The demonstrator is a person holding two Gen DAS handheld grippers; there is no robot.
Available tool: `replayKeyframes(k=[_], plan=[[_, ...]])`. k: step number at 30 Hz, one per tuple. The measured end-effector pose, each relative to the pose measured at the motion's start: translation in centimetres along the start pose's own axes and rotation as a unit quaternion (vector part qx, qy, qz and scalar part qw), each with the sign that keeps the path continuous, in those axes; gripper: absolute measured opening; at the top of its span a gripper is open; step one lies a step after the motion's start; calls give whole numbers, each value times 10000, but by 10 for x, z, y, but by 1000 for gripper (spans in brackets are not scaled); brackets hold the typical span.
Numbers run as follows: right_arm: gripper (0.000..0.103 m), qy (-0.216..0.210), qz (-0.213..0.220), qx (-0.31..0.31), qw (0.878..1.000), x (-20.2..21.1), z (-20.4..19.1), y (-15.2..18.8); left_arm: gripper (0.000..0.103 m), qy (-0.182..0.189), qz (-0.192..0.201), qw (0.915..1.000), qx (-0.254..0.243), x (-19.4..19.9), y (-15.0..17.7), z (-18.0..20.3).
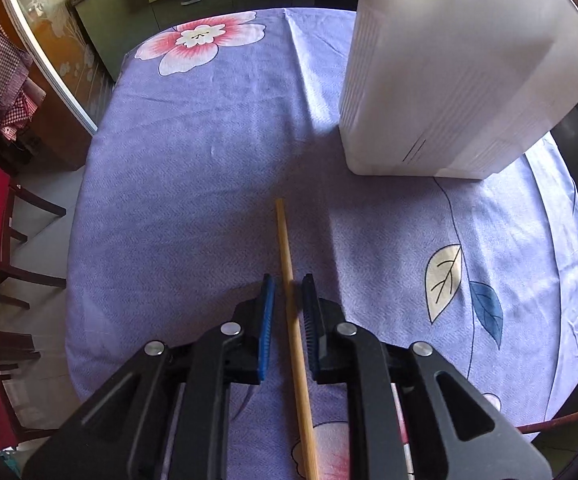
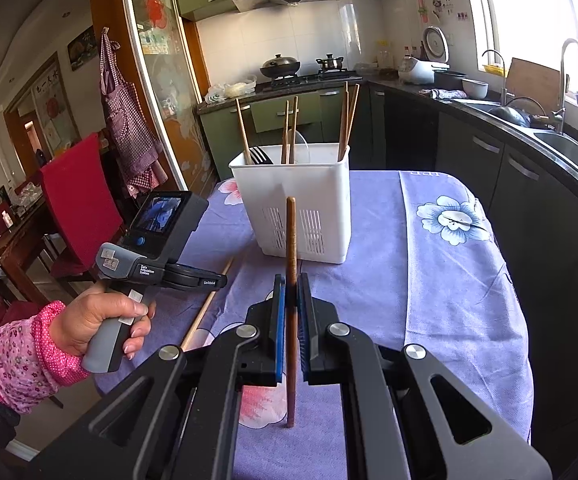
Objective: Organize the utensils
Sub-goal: 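Carry both upright chopsticks toward the white holder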
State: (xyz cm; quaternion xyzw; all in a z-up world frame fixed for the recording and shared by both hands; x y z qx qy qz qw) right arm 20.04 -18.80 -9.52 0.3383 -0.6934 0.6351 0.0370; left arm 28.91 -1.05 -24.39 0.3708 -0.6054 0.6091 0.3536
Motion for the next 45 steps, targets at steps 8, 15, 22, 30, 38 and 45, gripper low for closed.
replayKeyframes(k=[8, 15, 22, 30, 38, 45], plan=[[7, -8, -12, -40, 10000, 1, 1, 2, 5, 62, 346, 9994, 54, 26, -3, -8], [7, 69, 42, -133, 9999, 6, 8, 5, 5, 319, 1335, 9905, -44, 126, 2, -15], [7, 105, 82, -176, 9998, 12, 9, 6, 5, 346, 2180, 9751, -221, 199, 29, -18], [7, 13, 146, -74, 9999, 15, -4, 2, 5, 418, 2592, 9643, -342, 226, 39, -12], [7, -47, 221, 32, 9997, 17, -13, -9, 5, 500, 2665, 9619, -339, 231, 38, -11], [7, -111, 237, 132, 9996, 13, -22, -16, 5, 520, 2727, 9600, -351, 236, 34, -11]])
Point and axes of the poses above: each gripper's, at about its wrist camera, not at the fingertips, and x roughly against the way its jaws point, z to its right, y to its underside, the point moved 8 cm from there along -x, roughly the way its jaws point, and after that the axes turned 9 degrees about z, right-handed, at the moved point
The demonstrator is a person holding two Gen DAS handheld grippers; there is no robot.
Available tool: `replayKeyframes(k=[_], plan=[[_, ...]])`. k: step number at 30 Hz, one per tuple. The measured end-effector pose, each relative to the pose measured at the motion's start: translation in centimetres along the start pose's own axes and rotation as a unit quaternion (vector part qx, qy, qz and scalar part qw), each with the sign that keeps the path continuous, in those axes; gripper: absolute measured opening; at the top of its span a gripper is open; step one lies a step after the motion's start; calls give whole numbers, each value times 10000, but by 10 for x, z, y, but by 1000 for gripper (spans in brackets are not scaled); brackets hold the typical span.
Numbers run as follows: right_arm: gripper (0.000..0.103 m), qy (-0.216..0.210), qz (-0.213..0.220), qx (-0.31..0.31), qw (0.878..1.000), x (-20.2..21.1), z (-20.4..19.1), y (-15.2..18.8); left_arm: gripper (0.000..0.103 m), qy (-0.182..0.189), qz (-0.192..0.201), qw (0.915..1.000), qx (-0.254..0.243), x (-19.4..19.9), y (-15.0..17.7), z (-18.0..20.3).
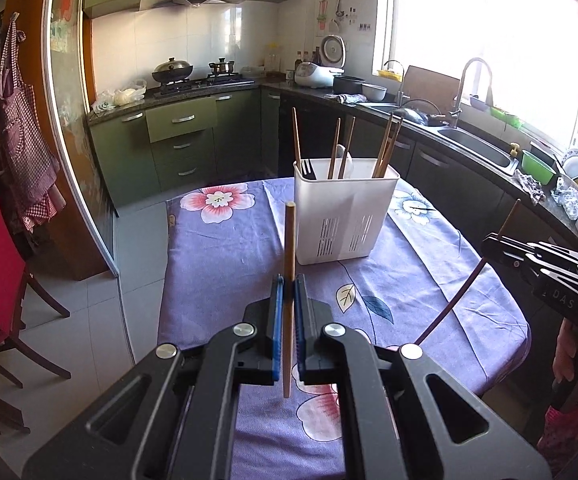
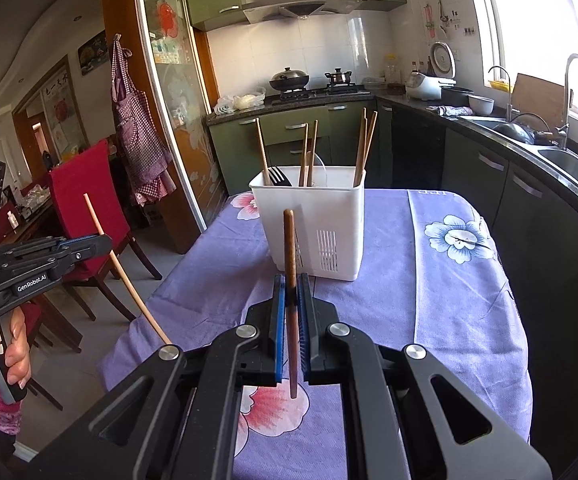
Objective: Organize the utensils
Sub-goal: 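Carry both upright chopsticks toward the white holder, then insert both chopsticks into the white holder and open both grippers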
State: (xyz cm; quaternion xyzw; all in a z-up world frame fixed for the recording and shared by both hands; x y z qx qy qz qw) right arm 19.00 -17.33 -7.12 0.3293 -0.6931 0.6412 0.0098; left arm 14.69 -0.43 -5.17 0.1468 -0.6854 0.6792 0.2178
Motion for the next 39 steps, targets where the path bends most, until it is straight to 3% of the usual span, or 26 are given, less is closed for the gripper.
replayKeyframes(k=[12, 19, 27, 33, 39], plan=[[7, -92, 190, 282, 9994, 5, -17, -36, 5, 370, -40, 9993, -38, 0, -36, 19], [7, -27, 445, 550, 9975, 7, -22, -90, 5, 571, 264, 9979, -161, 4, -96, 35], [7, 3, 860, 350, 9957, -9, 0, -173, 5, 584, 788, 9946, -330, -6, -172, 52], [7, 77, 1084, 187, 9939, -46, 27, -228, 5, 541, 966, 9930, -402, -37, -215, 62], [7, 87, 827, 136, 9964, -107, 51, -236, 5, 441, 823, 9947, -441, -95, -223, 61]])
Point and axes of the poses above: each gripper's, at about its wrist camera, not at the fingertips, and x roughly against the way its jaws point, z to its right, y to its underside, the point moved 8 cm from there along -x, roughly the way its jaws point, and after that the axes turned 9 degrees about z, right-handed, at the moved point
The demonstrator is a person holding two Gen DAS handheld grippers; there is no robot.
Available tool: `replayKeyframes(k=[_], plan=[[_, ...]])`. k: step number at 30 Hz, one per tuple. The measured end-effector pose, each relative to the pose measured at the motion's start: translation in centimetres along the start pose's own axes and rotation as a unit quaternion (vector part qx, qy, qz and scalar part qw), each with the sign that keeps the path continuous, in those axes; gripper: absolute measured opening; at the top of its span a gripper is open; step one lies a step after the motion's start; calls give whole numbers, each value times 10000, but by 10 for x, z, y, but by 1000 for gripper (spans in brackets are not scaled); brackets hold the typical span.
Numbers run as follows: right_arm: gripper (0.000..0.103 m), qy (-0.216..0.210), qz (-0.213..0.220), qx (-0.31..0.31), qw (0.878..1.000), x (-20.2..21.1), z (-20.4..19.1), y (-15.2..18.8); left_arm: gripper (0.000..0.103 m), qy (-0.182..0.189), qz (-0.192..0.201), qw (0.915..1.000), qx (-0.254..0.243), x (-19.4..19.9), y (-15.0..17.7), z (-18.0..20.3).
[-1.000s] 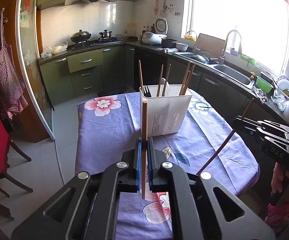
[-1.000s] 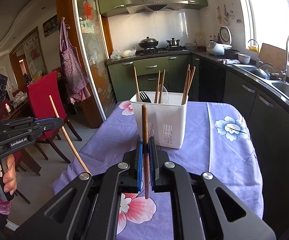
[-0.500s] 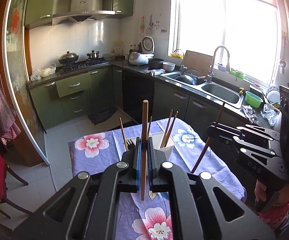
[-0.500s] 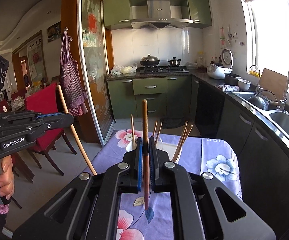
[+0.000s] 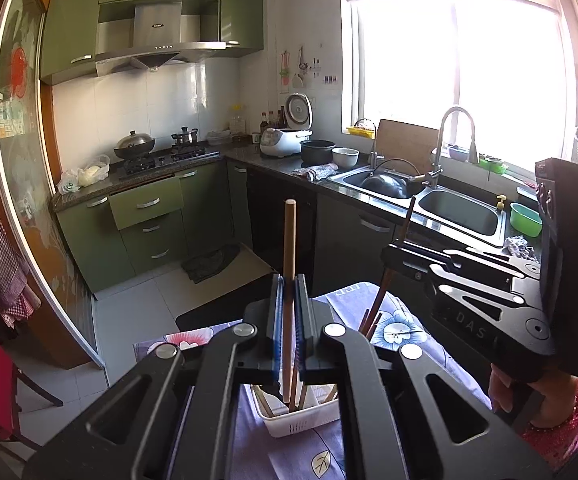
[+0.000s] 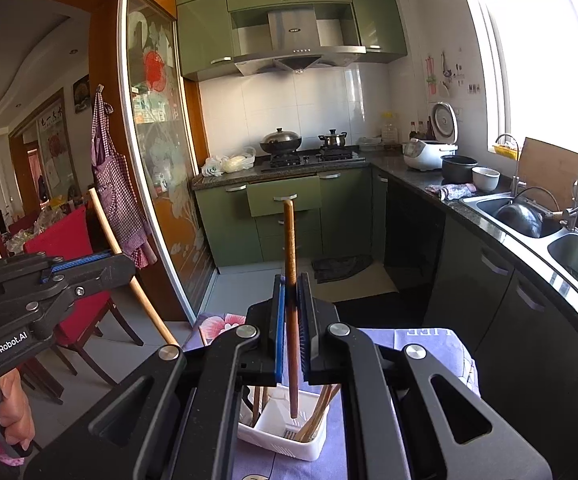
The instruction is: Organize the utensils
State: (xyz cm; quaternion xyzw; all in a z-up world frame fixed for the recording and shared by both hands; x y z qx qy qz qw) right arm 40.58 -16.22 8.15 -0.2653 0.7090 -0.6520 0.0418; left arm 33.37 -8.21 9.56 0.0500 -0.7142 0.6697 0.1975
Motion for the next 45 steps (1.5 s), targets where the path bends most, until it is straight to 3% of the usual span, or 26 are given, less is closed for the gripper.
replayKeyframes(k=[13, 15, 19, 21, 23, 24, 27, 29, 30, 34, 38, 45], plan=[[7, -85, -798, -23, 9968, -54, 3, 103, 9, 96, -1004, 9946, 225, -74, 93, -17], [9, -80, -915, -14, 9958, -54, 1, 118, 35, 83, -1039, 9943, 246, -77, 103, -19], [13, -92, -910, -98, 9958, -40, 1, 130, 59, -16, -835, 9964, 168, -69, 112, -18], [32, -95, -772, -115, 9969, -21, -1, 132, 78, -9, -669, 9977, 147, -56, 115, -16], [54, -115, -595, -85, 9981, 6, -4, 137, 91, 29, -436, 9989, 180, -36, 118, -15], [58, -130, -492, -80, 9987, 21, -6, 141, 95, 51, -333, 9992, 196, -24, 120, -15], [77, -15, -234, -20, 9997, 63, -5, 159, 96, 33, -160, 9993, 340, 13, 140, -16], [95, 68, -164, 34, 9998, 90, -6, 180, 96, 55, -144, 9988, 461, 37, 159, -16], [99, 89, -154, 44, 9998, 103, -9, 191, 96, 50, -123, 9985, 528, 49, 168, -16], [98, 163, -152, 75, 9997, 152, -16, 232, 96, -152, 70, 9968, 779, 98, 198, -20], [98, 176, -17, 67, 9998, 194, -27, 257, 96, -234, 117, 9971, 711, 138, 221, -7], [98, 340, 436, -5, 9985, 249, -31, 256, 96, -262, 252, 9955, 873, 182, 235, -1]])
Point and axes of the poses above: each gripper's, at about its wrist camera, not at the fingertips, and x roughly against the way its jaws point, z to its right, y to its underside, the point moved 8 cm from there along -x, roughly the way its jaws point, and after that the axes turned 9 degrees about z, right-handed, at the moved point
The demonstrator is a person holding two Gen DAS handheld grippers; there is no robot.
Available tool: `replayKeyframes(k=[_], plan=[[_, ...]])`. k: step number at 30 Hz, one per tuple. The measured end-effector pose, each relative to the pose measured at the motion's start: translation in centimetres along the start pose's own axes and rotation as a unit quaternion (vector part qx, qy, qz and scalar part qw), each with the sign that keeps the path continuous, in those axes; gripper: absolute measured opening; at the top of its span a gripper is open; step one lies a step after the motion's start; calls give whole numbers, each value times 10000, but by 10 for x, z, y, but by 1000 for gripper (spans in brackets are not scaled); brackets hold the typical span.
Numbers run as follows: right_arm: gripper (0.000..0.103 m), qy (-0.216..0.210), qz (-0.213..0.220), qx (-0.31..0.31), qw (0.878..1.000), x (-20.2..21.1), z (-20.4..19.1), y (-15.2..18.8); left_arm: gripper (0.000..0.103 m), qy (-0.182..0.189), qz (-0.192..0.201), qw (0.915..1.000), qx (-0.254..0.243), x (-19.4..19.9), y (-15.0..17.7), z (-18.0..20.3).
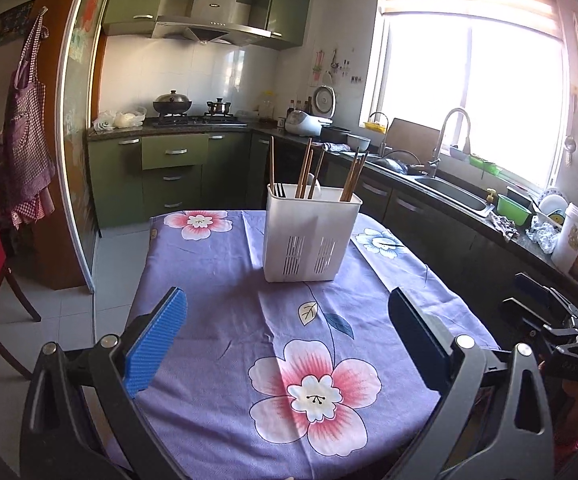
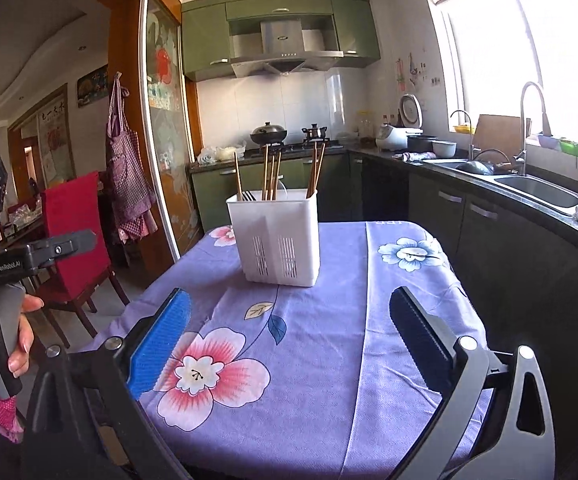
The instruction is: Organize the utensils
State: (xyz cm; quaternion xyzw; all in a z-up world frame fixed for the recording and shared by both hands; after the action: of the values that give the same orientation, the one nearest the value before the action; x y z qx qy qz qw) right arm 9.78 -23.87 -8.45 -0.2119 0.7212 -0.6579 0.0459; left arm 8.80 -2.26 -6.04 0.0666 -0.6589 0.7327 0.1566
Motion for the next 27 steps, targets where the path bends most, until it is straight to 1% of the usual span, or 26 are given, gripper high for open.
replayKeyframes(k=[3, 6, 11, 16, 27], plan=[[98, 31, 150, -47, 9999, 17, 0, -9, 96, -147, 58, 9999, -55, 12, -1, -3], [98, 86, 262, -4, 9996, 30, -2, -16, 96, -185, 162, 9997, -45, 22, -5, -5], [98, 191, 276, 104, 9994, 39, -7, -19, 96, -158, 240, 9996, -79, 35, -5, -3], [98, 240, 409, 138, 9988, 48, -13, -27, 96, -223, 364, 9990, -164, 46, -9, -2], [98, 368, 260, 248, 9987, 44, -19, -23, 96, -281, 424, 9986, -142, 57, -9, -5]])
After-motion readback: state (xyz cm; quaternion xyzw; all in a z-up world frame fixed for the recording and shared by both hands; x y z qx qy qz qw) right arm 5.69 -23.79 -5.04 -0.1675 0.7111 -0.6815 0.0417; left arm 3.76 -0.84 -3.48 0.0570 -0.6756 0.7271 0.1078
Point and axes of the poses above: each gripper's, at about its wrist camera, not at the fingertips, and x roughly against the way its jaws point, z to its right, y to its underside, the point moved 8 cm from there along -x, roughly the way its jaws point, and after that the axes turned 9 degrees about z, right-handed, at the moved point
